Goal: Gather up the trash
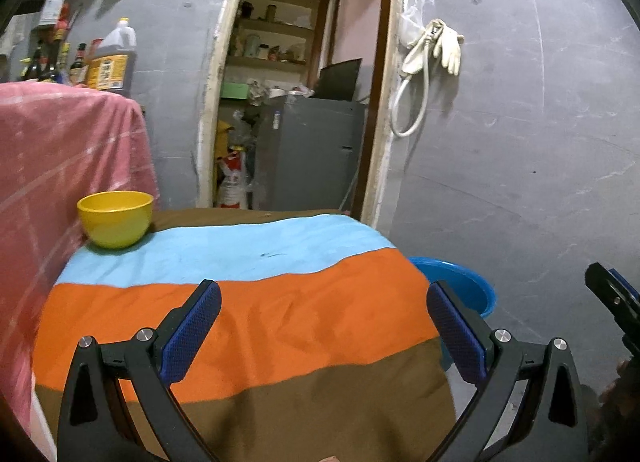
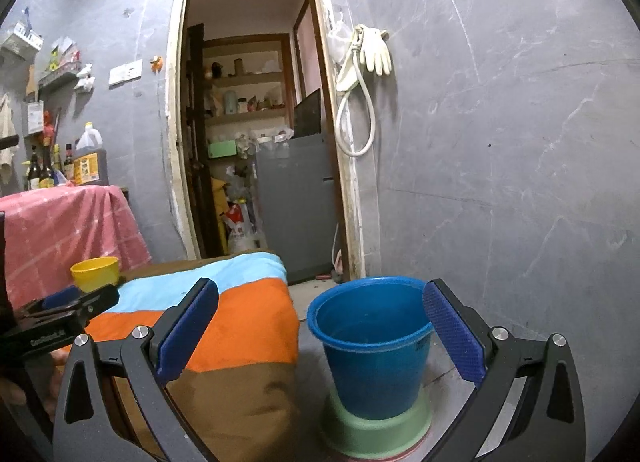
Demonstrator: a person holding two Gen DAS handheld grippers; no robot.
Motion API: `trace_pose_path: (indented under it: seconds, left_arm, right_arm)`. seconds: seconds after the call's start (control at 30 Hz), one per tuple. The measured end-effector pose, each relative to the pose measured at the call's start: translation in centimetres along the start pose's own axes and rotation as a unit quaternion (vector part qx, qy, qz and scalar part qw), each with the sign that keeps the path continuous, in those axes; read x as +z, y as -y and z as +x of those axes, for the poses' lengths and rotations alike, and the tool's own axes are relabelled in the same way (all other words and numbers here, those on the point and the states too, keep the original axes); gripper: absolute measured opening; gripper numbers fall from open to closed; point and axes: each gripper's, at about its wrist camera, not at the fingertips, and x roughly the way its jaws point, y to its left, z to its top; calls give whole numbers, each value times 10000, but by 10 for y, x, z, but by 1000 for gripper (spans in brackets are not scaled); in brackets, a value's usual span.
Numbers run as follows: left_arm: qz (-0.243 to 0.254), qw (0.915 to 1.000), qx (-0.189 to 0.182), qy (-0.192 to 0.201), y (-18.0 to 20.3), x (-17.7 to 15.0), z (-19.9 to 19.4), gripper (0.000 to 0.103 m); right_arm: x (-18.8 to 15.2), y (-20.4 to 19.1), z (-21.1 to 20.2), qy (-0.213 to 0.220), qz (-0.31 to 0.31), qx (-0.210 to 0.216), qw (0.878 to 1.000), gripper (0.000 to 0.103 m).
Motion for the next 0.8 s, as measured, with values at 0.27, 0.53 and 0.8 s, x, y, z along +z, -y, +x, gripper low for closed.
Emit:
trace_pose_path:
  seconds: [0.27,0.53,0.8]
  left_arm:
    - [-2,9996,274,78,-9,-23,-26,101]
    - [120,9983,514,251,-11,-38,-42,101]
    - [144,9977,611,265,-15,-50,-45,101]
  right_arm:
    - [-17,-14,-17,92,-95,17,9999,103]
    - [-34,-21,-23,6,-264,-38,9996,103]
    - [-39,-22,-25,8,-298,-52,9995,103]
